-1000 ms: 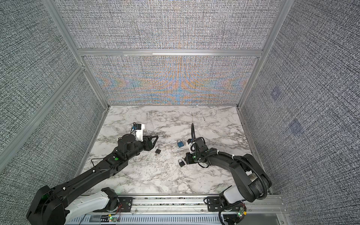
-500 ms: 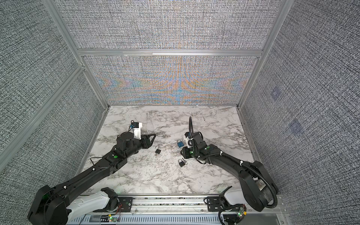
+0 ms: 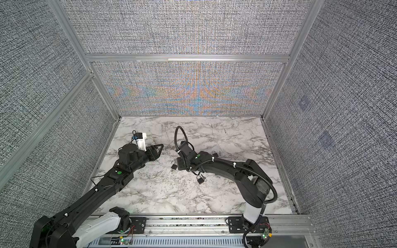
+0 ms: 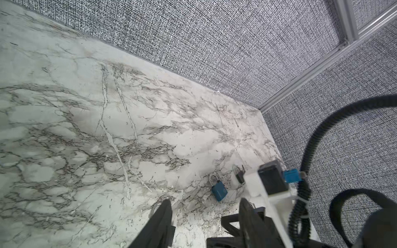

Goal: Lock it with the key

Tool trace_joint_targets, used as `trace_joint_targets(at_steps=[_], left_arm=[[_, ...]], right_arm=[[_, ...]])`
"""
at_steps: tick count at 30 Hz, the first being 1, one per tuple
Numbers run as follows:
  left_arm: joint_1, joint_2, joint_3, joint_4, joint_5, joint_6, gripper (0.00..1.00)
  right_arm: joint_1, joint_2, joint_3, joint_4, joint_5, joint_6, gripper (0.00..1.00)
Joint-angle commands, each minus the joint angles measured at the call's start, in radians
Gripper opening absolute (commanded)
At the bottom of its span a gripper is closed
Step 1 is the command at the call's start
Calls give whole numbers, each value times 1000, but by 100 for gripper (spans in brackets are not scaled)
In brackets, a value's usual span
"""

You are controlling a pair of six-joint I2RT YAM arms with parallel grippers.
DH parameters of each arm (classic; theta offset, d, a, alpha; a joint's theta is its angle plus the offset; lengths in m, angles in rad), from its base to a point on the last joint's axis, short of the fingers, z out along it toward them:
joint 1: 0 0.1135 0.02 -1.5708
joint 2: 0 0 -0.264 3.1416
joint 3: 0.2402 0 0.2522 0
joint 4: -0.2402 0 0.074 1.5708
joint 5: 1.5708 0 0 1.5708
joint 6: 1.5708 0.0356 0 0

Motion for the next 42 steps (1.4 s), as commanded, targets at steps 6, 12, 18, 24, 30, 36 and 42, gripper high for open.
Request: trace_joint_targets(at_steps=[6,12,18,24,30,36,42], left_arm=[[8,-40,12,-45,93,36,53],[10,-85,30,-104,104,70,53],[13,-124,17,-126,89,77,53],[16,-118,26,-138,86,84,53],[19,-99,34,-142,86,86,53],[22,-90,36,-141,80,90,53],[25,-86,38,-147,77,94,53]], right_arm=[[46,245,239,-162,126,105,57],[59,368,362,-248,147,127,58],[60,414,405,-292,151,128,58],[60,421,397,-328,170,128,57],[58,377,350,-324,179,108,48],[56,339,326,-305,149,59,44],[43,331,316,-278,108,19,41]])
